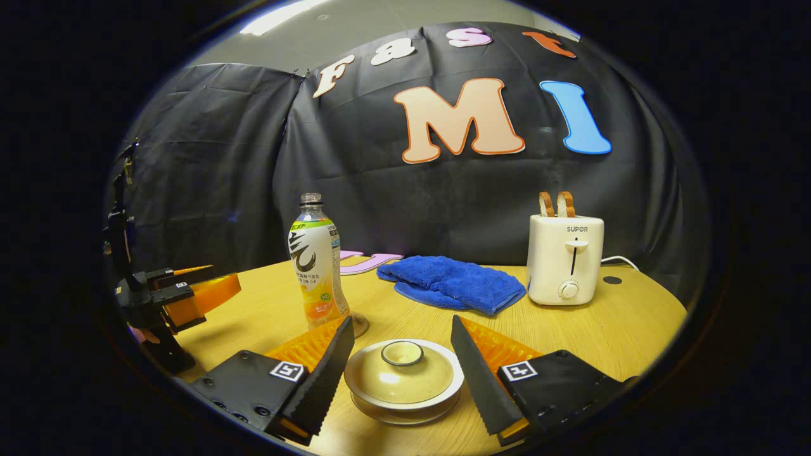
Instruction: Open the teacup lid with one hand, grasp the water bottle and pour water into the teacup with the other hand; after pouring, place the water bottle on the coaster and then close the teacup lid.
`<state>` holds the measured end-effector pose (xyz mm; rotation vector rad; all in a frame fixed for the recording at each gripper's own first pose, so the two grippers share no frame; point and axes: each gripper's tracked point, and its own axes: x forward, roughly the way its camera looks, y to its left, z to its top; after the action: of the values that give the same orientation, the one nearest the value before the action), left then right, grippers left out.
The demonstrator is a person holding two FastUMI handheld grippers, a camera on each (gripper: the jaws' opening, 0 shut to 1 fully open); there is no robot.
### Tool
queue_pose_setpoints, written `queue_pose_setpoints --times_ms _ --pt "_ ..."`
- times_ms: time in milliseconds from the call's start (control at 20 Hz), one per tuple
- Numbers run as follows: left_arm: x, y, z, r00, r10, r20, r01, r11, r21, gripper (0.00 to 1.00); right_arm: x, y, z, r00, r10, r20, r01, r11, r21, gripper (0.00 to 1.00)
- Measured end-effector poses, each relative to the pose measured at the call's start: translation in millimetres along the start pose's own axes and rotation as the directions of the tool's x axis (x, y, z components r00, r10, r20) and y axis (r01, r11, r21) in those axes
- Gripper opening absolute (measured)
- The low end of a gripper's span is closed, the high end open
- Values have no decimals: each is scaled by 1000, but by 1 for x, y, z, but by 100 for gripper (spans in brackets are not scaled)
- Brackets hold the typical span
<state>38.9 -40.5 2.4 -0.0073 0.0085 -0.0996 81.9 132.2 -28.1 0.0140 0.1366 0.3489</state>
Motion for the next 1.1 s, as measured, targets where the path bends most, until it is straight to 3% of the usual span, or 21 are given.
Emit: queue_pose_setpoints --times_ms 250,300,450,750,950,1100 --pt "0 0 1 1000 0 0 0 1000 0 91 -17 -7 8 997 -38 63 39 999 -12 98" --pt "1 0 0 1000 0 1 0 1000 0 91 -22 -10 10 996 -49 74 49 999 -9 94" --pt "0 0 1 1000 -1 1 1 1000 1 91 -36 -18 17 989 -78 123 80 997 -12 94" --pt "1 0 1 1000 -1 1 1 1000 1 91 -56 -36 17 984 -123 130 125 992 -10 96" --pt "1 0 1 1000 -1 1 1 1000 2 91 -74 -66 17 968 -214 133 216 976 -2 95" --pt "1 0 1 1000 -1 1 1 1000 2 91 -87 -97 18 935 -328 138 330 944 10 94"
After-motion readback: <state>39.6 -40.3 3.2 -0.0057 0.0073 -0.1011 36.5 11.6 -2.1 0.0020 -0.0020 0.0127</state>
